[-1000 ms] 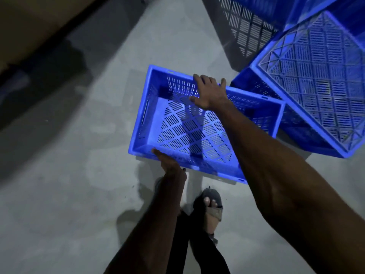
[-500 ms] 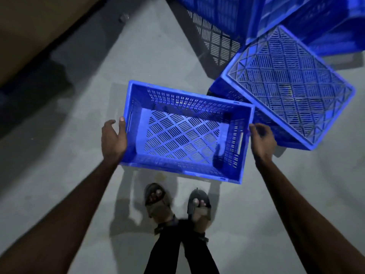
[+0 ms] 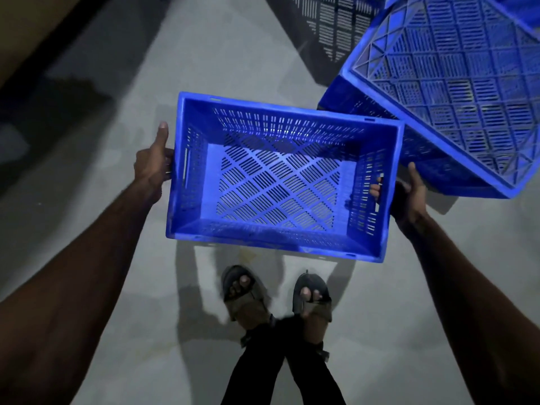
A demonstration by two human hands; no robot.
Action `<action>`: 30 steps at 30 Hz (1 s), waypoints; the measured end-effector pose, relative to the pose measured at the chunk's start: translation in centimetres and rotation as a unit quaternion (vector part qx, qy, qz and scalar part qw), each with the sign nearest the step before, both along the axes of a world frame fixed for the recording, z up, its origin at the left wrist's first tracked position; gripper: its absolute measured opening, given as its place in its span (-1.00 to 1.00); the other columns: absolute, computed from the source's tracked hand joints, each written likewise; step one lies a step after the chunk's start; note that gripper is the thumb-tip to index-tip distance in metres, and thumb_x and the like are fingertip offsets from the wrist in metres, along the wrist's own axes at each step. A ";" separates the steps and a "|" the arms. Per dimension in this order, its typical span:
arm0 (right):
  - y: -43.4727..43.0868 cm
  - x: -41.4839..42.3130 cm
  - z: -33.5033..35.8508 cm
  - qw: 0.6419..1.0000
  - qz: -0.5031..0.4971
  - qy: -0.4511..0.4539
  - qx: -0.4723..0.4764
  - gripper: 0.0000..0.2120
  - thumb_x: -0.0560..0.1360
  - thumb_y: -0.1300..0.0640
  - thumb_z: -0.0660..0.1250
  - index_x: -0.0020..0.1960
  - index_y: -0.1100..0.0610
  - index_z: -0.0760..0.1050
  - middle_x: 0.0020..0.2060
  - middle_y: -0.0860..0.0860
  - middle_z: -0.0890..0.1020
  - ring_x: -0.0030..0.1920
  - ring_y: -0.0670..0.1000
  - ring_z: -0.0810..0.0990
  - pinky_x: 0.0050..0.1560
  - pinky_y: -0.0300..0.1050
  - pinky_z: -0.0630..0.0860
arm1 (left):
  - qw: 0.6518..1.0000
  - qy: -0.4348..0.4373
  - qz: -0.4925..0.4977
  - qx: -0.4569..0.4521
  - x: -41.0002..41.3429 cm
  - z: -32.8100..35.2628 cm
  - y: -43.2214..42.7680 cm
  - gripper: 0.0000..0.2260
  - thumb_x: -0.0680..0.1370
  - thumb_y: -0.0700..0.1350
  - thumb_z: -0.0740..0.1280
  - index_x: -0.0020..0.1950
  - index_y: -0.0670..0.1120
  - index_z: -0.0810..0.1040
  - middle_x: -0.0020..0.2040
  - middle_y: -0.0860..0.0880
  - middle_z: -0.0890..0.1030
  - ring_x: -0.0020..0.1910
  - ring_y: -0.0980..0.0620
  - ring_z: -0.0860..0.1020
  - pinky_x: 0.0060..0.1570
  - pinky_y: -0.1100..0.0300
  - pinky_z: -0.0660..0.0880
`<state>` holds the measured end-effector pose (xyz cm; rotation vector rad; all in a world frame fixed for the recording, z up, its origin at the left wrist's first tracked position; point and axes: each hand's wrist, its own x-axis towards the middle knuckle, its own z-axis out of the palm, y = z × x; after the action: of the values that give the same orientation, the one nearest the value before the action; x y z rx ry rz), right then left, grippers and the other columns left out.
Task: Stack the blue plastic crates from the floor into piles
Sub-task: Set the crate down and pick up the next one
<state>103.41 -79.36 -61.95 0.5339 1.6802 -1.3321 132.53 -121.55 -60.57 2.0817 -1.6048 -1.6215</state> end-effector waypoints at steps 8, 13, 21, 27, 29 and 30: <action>-2.5 -0.7 -1.6 0.995 0.085 -0.030 0.037 -0.10 0.30 -0.57 0.01 0.07 0.21 0.56 -0.22 0.08 0.75 -0.18 0.01 0.73 -0.14 -0.18 0.56 | 0.997 0.012 0.026 0.072 0.8 -1.2 -0.1 -0.19 0.28 0.66 0.17 -0.12 -0.09 0.62 -0.13 -0.03 0.66 -0.15 -0.04 0.59 0.00 0.04 0.52; -2.6 -0.5 -1.9 0.996 0.083 -0.012 0.040 0.14 -0.06 -0.70 0.21 0.06 0.25 0.57 -0.24 0.12 0.74 -0.25 0.03 0.72 -0.33 -0.28 0.56 | 0.982 0.071 -0.030 0.170 0.5 -1.9 0.8 -0.24 0.47 0.56 0.09 -0.14 -0.15 0.57 -0.28 -0.10 0.60 -0.40 0.00 0.55 -0.31 0.21 0.52; -2.2 -0.6 -1.8 0.995 0.075 -0.021 0.054 -0.09 0.45 -0.56 -0.04 0.08 0.25 0.57 -0.21 0.14 0.74 -0.21 0.06 0.73 -0.26 -0.20 0.59 | 0.968 0.060 -0.078 0.230 -0.6 -2.2 0.1 -0.13 0.46 0.58 -0.01 0.00 -0.20 0.61 -0.15 -0.16 0.74 -0.25 -0.03 0.71 -0.27 0.19 0.54; -2.5 0.2 -0.1 0.995 0.036 -0.028 0.093 -0.23 0.44 -0.58 -0.01 -0.33 0.14 0.42 -0.57 0.05 0.48 -0.59 0.01 0.41 -0.54 -0.25 0.27 | 0.978 0.035 -0.048 0.198 0.2 -1.0 1.5 -0.19 0.46 0.59 0.00 -0.21 -0.17 0.52 -0.43 -0.10 0.61 -0.57 0.03 0.50 -0.55 0.31 0.38; -1.8 1.0 1.0 0.994 0.029 -0.033 0.097 -0.23 0.42 -0.59 0.00 -0.37 0.13 0.39 -0.59 0.04 0.42 -0.59 0.02 0.36 -0.54 -0.24 0.23 | 0.979 0.025 -0.042 0.199 0.9 0.3 2.4 -0.20 0.46 0.59 0.00 -0.24 -0.16 0.51 -0.43 -0.12 0.61 -0.57 0.02 0.51 -0.54 0.31 0.40; -1.5 1.4 1.8 0.994 0.023 -0.034 0.098 -0.23 0.41 -0.60 0.01 -0.37 0.12 0.38 -0.59 0.04 0.40 -0.59 0.02 0.34 -0.54 -0.23 0.22 | 0.980 0.024 -0.039 0.196 1.3 1.2 2.9 -0.20 0.47 0.58 0.00 -0.25 -0.16 0.51 -0.42 -0.13 0.61 -0.57 0.02 0.53 -0.54 0.31 0.41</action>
<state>104.83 -80.81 -60.12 0.6421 1.7666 -1.1106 133.84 -118.63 -59.35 2.1459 -1.4645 -2.1467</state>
